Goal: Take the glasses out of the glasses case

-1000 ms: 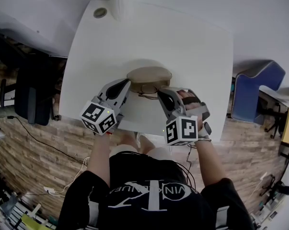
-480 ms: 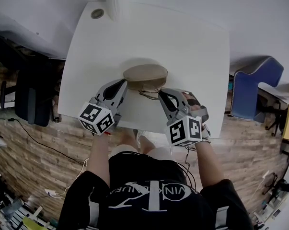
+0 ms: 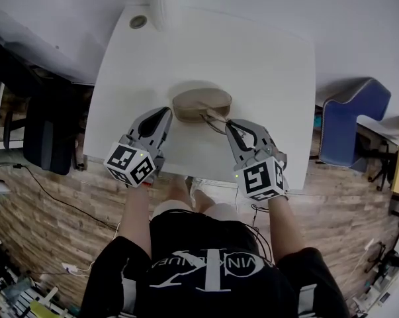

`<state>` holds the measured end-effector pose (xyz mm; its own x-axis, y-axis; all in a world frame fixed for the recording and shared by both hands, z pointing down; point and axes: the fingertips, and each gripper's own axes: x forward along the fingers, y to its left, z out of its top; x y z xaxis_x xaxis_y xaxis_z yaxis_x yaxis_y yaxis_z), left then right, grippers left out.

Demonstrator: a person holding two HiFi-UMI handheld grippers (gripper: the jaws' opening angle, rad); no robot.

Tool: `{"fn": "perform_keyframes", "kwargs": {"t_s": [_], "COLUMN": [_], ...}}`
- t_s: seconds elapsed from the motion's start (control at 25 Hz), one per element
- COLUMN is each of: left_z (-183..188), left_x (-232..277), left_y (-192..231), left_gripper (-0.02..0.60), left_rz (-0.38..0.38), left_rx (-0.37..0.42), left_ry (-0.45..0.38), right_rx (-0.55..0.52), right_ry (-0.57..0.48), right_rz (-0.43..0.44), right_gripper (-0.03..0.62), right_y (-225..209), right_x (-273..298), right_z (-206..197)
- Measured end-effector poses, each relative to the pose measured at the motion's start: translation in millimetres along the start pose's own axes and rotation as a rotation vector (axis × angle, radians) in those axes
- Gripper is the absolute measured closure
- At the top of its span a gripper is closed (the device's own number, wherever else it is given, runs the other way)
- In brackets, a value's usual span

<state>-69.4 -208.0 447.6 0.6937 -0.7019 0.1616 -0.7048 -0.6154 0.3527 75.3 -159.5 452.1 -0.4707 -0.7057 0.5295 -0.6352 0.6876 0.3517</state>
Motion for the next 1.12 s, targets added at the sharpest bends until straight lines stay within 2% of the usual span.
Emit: {"fn": "perform_keyframes", "kwargs": {"t_s": [0.2,0.48,0.76,1.12], "left_z": [13.2,41.6,65.6,86.6], "left_x": [-6.7,-17.4,-27.7,-37.9], "left_y": [0.5,-1.6,-2.1,-5.1], "left_gripper": [0.566,0.566,0.566,0.566], "left_rz": [0.022,0.096,0.137,0.164], "left_rx": [0.034,0.161,0.191,0.211], "left_ry": [-0.031,-0.091,-0.142,-0.161], "right_rx": [0.096,0.209,0.284,0.377], "right_ry": [-0.045,-0.105,-0.166,-0.238], "right_rz": [-0.035,-0.071,-0.122,-0.172], "right_gripper": [0.556,0.556,0.556,0.556], "right_y": [-9.8,-28.5,-47.1,-70.8], "right_x": [-6.8,-20.0,-32.8,-48.7], "right_z": [2.9,6.8,11.7,19.1]}}
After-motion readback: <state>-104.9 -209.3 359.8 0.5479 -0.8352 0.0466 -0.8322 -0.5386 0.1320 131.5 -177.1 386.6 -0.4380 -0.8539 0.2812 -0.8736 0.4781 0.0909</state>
